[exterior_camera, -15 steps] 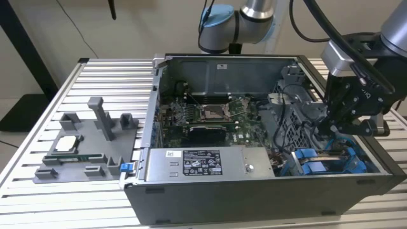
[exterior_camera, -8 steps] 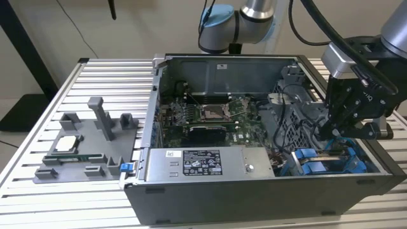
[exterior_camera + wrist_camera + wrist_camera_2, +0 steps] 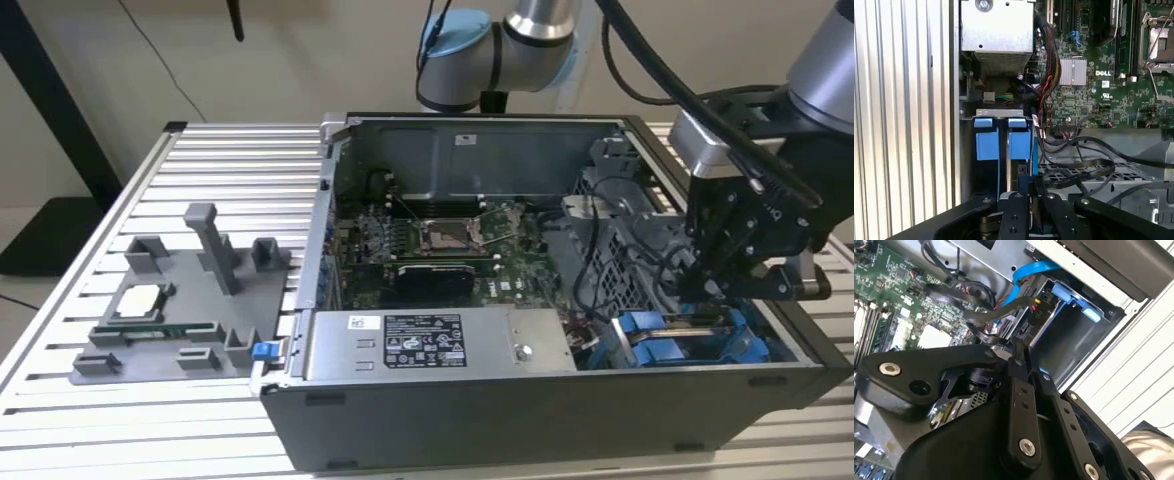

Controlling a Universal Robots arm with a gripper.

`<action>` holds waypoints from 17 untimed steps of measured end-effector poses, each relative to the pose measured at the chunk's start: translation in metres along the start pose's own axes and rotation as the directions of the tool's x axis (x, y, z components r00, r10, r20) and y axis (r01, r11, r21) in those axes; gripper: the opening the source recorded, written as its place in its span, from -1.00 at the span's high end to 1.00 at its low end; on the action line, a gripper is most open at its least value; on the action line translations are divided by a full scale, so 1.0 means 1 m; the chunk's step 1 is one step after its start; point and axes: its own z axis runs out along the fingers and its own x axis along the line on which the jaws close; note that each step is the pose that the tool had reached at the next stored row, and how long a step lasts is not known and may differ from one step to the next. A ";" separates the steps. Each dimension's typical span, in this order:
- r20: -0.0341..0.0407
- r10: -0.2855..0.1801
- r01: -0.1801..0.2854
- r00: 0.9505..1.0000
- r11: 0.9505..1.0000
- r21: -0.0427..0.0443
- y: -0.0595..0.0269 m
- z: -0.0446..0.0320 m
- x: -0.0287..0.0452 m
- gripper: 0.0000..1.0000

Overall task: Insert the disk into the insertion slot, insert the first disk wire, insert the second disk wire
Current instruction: 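Insert the second disk wire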

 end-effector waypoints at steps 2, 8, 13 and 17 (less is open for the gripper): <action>0.000 0.002 -0.002 1.000 1.000 0.008 0.0003 0.0027 0.0002 1.00; 0.000 0.005 -0.005 1.000 1.000 0.024 0.0003 0.0075 0.0006 1.00; 0.000 0.005 -0.005 1.000 0.999 0.032 0.0010 0.0086 0.0008 1.00; -0.008 0.004 -0.004 1.000 0.998 0.058 0.0020 0.0110 0.0010 1.00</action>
